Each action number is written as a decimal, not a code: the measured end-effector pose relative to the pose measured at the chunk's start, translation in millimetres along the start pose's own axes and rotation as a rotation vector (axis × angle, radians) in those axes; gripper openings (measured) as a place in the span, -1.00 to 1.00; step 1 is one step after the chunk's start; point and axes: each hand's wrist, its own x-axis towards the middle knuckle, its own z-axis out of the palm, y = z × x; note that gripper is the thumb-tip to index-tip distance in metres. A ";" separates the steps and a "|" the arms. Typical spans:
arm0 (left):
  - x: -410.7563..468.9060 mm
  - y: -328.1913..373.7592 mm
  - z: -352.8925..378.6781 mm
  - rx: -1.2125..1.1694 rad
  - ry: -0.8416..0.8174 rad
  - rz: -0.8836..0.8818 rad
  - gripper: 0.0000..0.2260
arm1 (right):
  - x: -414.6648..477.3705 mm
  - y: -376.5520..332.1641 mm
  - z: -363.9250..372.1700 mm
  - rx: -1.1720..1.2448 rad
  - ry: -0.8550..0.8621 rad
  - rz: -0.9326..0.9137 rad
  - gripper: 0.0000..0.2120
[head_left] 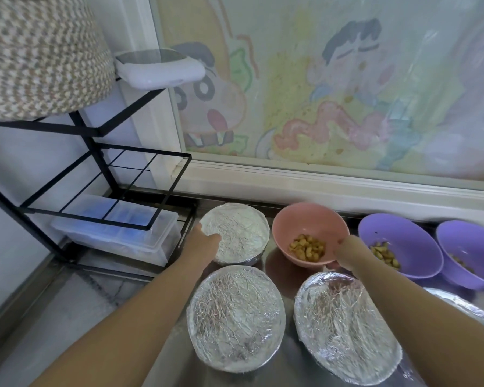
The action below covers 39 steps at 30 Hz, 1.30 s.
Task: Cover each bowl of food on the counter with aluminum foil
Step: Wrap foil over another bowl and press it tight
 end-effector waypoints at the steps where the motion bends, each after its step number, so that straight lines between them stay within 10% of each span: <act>1: -4.2 3.8 1.3 0.058 0.034 0.036 -0.43 | -7.5 -3.3 -6.7 0.034 0.006 -0.029 -0.84; 9: -84.8 77.3 33.2 -0.208 -0.238 0.370 -0.58 | -84.9 -16.3 -91.9 -0.028 0.193 -0.393 -0.63; 25: -264.6 68.6 232.5 -0.201 -0.657 0.060 -0.85 | -197.3 246.1 -229.1 0.251 0.198 -0.366 -0.93; 30: -299.4 40.6 283.9 -0.068 -0.725 -0.052 -0.87 | -184.6 371.1 -240.7 0.205 0.333 -0.079 -0.75; 39: -322.9 -5.7 334.0 0.053 -0.792 -0.103 -0.79 | -164.1 512.2 -188.2 -0.432 -0.045 0.177 -0.05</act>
